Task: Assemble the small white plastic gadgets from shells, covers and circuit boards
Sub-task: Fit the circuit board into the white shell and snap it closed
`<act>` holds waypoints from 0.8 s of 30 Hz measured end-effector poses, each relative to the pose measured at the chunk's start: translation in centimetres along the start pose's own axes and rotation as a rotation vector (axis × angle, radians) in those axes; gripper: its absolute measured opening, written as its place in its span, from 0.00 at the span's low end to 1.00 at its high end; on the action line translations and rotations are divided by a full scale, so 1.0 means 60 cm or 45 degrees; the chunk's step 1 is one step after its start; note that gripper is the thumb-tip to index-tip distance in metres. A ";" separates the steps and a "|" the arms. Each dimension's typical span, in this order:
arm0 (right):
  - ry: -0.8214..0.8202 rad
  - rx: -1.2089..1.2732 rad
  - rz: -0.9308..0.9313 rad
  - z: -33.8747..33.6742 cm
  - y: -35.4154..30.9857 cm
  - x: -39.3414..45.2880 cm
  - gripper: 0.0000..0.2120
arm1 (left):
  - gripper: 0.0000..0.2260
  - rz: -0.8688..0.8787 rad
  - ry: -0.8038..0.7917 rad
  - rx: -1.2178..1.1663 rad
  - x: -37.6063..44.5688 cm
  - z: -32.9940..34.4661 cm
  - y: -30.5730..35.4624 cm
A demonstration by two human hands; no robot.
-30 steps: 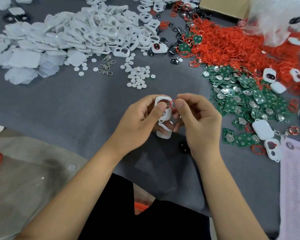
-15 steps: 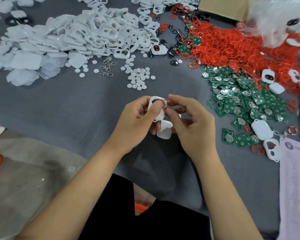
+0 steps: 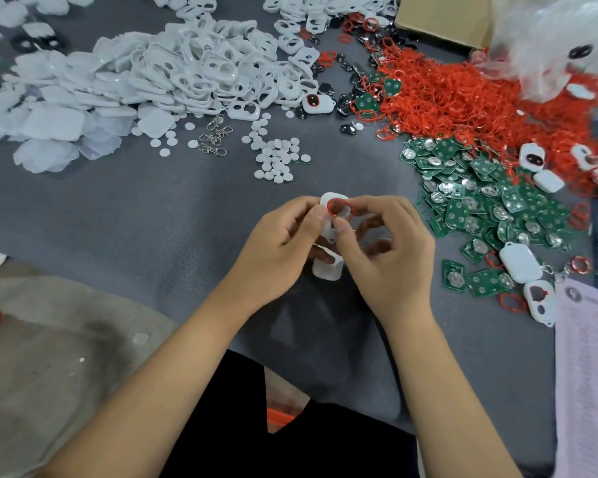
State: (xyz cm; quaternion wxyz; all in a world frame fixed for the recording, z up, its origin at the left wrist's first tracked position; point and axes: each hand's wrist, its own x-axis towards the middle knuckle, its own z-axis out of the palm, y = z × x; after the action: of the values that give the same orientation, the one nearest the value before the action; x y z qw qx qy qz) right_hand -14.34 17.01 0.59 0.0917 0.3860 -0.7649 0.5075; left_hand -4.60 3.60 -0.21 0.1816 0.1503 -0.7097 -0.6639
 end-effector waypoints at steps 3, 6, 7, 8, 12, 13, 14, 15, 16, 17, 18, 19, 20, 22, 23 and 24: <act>-0.005 -0.016 0.002 -0.001 0.001 0.001 0.07 | 0.12 0.006 0.006 0.018 0.001 -0.002 0.001; -0.011 -0.017 0.002 -0.001 0.002 0.001 0.08 | 0.12 0.020 -0.008 0.057 0.000 -0.002 0.000; -0.012 -0.012 0.002 -0.001 0.002 0.001 0.08 | 0.12 0.023 -0.009 0.063 0.001 -0.003 0.000; -0.009 -0.003 0.004 -0.001 0.002 0.001 0.08 | 0.13 0.026 -0.008 0.068 0.001 -0.003 -0.001; -0.001 0.021 0.016 -0.002 0.002 0.002 0.08 | 0.13 0.024 -0.007 0.090 0.000 -0.002 -0.002; -0.005 0.022 0.015 -0.002 0.002 0.002 0.08 | 0.12 0.023 -0.007 0.095 0.000 -0.002 -0.002; -0.010 0.020 0.016 -0.002 0.002 0.001 0.09 | 0.12 0.025 -0.009 0.103 0.000 -0.002 -0.001; -0.015 0.018 0.016 -0.002 0.002 0.001 0.09 | 0.12 0.026 -0.009 0.115 -0.001 -0.002 -0.001; -0.020 0.014 0.015 -0.002 0.001 0.001 0.09 | 0.13 0.026 -0.006 0.128 -0.001 -0.002 -0.001; -0.025 0.009 0.013 -0.002 0.001 0.001 0.09 | 0.13 0.023 -0.002 0.140 -0.001 -0.002 -0.001; -0.028 0.005 0.011 -0.002 0.001 0.002 0.08 | 0.13 0.021 0.001 0.151 -0.001 -0.002 -0.001; -0.029 0.004 0.009 -0.002 0.001 0.002 0.08 | 0.13 0.018 0.003 0.158 -0.001 -0.002 0.000; -0.028 0.006 0.010 -0.002 0.001 0.002 0.08 | 0.13 0.015 0.002 0.163 -0.001 -0.002 0.000; -0.028 0.008 0.010 -0.003 0.000 0.002 0.08 | 0.13 0.007 -0.002 0.163 -0.001 -0.001 0.001; -0.030 0.009 0.011 -0.003 0.000 0.002 0.07 | 0.13 0.004 -0.003 0.160 -0.002 -0.001 0.002; -0.035 0.014 0.015 -0.003 0.000 0.002 0.07 | 0.13 0.004 -0.003 0.149 -0.002 -0.001 0.003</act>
State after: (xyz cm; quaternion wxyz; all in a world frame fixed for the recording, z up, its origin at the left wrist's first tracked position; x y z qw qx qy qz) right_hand -14.48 17.08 0.72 0.0760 0.3889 -0.7655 0.5070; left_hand -4.46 3.62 -0.06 0.1726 0.1588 -0.7478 -0.6211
